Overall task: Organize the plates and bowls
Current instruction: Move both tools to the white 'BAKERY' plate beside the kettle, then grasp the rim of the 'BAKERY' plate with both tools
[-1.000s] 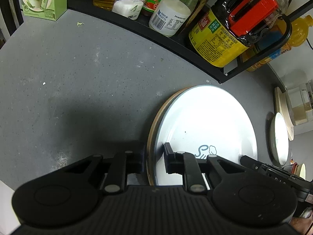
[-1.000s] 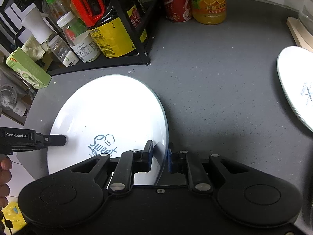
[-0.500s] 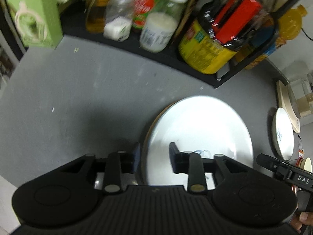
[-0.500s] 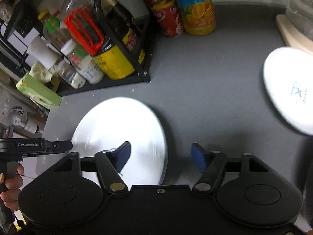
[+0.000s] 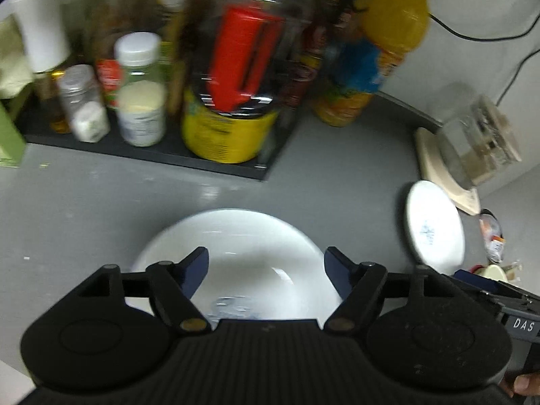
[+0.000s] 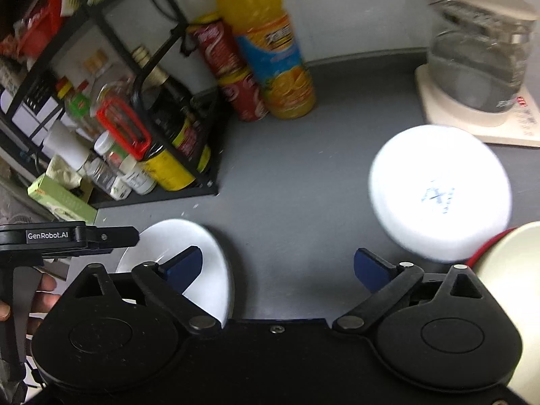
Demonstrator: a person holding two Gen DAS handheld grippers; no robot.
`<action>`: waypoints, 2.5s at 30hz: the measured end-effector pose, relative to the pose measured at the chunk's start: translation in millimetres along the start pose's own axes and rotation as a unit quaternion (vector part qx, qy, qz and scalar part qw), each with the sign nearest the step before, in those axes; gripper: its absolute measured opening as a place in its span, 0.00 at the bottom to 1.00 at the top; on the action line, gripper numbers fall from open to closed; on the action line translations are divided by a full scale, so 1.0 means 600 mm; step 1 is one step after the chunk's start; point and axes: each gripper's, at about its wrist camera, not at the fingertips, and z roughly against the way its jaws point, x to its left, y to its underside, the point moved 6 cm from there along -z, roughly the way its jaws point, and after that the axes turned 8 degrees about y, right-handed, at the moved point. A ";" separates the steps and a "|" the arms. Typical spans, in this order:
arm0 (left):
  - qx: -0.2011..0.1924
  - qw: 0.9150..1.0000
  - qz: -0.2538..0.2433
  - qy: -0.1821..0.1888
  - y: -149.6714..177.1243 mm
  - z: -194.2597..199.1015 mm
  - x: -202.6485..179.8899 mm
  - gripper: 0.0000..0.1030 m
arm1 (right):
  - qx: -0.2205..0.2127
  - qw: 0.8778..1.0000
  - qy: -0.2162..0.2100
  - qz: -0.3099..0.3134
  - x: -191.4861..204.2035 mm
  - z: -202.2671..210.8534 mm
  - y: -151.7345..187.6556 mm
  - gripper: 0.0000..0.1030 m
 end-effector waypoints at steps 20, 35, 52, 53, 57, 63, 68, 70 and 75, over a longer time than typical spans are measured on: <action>0.018 0.999 -0.045 0.013 0.003 -0.089 -0.201 0.74 | -0.025 0.999 0.038 -0.010 -0.179 0.058 -0.057 0.98; 0.016 1.000 -0.019 0.011 0.002 -0.173 -0.282 0.74 | 0.010 0.999 0.035 0.020 -0.281 0.032 -0.092 0.98; 0.021 1.000 0.016 -0.003 0.035 -0.278 -0.322 0.69 | 0.063 0.997 0.010 0.054 -0.368 -0.041 -0.114 0.81; 0.022 1.000 0.016 -0.004 0.036 -0.281 -0.323 0.68 | 0.065 0.996 0.006 0.056 -0.370 -0.044 -0.114 0.79; 0.027 0.999 0.027 0.000 0.039 -0.298 -0.323 0.57 | 0.079 0.995 -0.006 0.065 -0.375 -0.063 -0.113 0.68; 0.036 0.998 0.045 0.002 0.045 -0.323 -0.321 0.42 | 0.094 0.992 -0.004 0.080 -0.378 -0.091 -0.110 0.59; 0.042 0.998 0.055 0.000 0.051 -0.340 -0.317 0.29 | 0.107 0.991 -0.009 0.085 -0.383 -0.112 -0.112 0.51; 0.044 0.997 0.059 0.001 0.053 -0.346 -0.315 0.25 | 0.111 0.990 -0.009 0.085 -0.385 -0.121 -0.115 0.48; 0.041 0.997 0.069 0.001 0.051 -0.355 -0.309 0.20 | 0.122 0.989 -0.006 0.082 -0.392 -0.149 -0.118 0.40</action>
